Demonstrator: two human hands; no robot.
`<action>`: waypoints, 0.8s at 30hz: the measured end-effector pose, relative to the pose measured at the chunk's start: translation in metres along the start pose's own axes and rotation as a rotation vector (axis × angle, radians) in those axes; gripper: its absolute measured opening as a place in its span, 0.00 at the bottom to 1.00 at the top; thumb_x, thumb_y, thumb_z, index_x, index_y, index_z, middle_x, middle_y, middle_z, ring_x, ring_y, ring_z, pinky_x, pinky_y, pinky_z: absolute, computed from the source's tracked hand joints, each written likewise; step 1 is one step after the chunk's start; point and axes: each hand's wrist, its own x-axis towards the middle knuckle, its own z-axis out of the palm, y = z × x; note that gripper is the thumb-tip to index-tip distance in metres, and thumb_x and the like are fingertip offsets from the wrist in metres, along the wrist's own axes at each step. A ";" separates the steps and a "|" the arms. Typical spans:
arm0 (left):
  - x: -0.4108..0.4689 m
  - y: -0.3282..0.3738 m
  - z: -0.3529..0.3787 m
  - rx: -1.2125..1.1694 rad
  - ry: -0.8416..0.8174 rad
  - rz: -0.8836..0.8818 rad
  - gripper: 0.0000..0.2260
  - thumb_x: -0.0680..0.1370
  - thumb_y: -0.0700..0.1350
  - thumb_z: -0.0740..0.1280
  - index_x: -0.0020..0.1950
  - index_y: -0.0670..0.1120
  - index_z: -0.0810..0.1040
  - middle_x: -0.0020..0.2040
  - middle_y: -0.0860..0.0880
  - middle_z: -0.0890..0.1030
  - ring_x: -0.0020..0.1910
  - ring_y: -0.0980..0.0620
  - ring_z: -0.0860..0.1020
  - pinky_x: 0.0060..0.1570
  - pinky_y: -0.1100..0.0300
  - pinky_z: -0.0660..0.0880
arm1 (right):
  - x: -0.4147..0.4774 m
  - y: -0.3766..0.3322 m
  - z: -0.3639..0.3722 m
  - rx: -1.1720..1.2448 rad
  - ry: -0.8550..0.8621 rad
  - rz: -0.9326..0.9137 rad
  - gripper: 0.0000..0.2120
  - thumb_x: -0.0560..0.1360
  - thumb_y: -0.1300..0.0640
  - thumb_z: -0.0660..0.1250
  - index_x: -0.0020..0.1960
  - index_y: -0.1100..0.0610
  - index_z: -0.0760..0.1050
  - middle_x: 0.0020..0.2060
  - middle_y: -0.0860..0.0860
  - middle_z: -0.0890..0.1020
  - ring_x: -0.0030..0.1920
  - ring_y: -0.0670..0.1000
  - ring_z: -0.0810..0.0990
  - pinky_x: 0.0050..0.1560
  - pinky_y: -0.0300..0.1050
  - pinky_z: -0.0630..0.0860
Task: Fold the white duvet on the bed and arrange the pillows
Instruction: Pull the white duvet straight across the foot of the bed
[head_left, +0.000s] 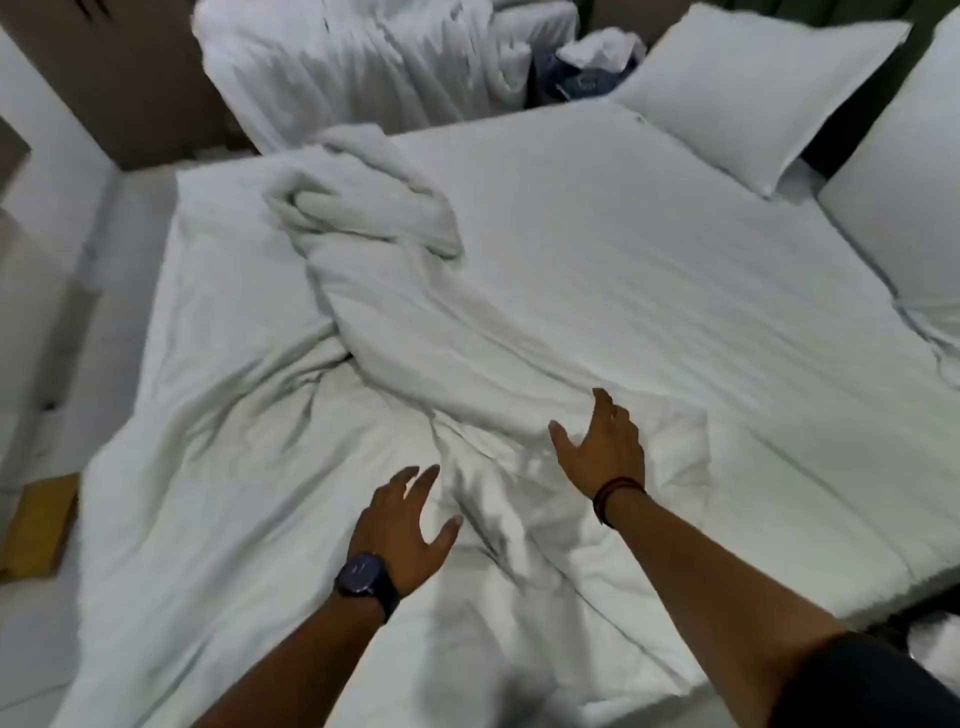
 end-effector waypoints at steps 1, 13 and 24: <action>0.004 -0.002 0.017 -0.020 -0.056 -0.012 0.37 0.67 0.71 0.51 0.74 0.57 0.60 0.74 0.51 0.63 0.71 0.50 0.64 0.65 0.53 0.68 | 0.004 0.013 0.011 0.003 0.004 0.077 0.39 0.73 0.36 0.61 0.75 0.55 0.54 0.70 0.59 0.64 0.69 0.60 0.64 0.64 0.57 0.66; 0.023 -0.029 0.181 0.259 -0.516 -0.137 0.42 0.70 0.73 0.54 0.75 0.58 0.37 0.77 0.51 0.37 0.76 0.47 0.40 0.73 0.44 0.46 | 0.060 0.113 0.078 0.065 -0.058 0.685 0.51 0.70 0.44 0.70 0.77 0.52 0.37 0.71 0.64 0.56 0.64 0.65 0.67 0.58 0.56 0.69; 0.021 0.040 0.107 -0.663 -0.283 -0.173 0.51 0.54 0.64 0.79 0.73 0.55 0.61 0.67 0.57 0.70 0.66 0.57 0.69 0.63 0.56 0.71 | 0.013 0.005 0.048 0.529 -0.135 0.515 0.24 0.76 0.56 0.61 0.70 0.56 0.60 0.59 0.60 0.75 0.56 0.60 0.75 0.49 0.44 0.69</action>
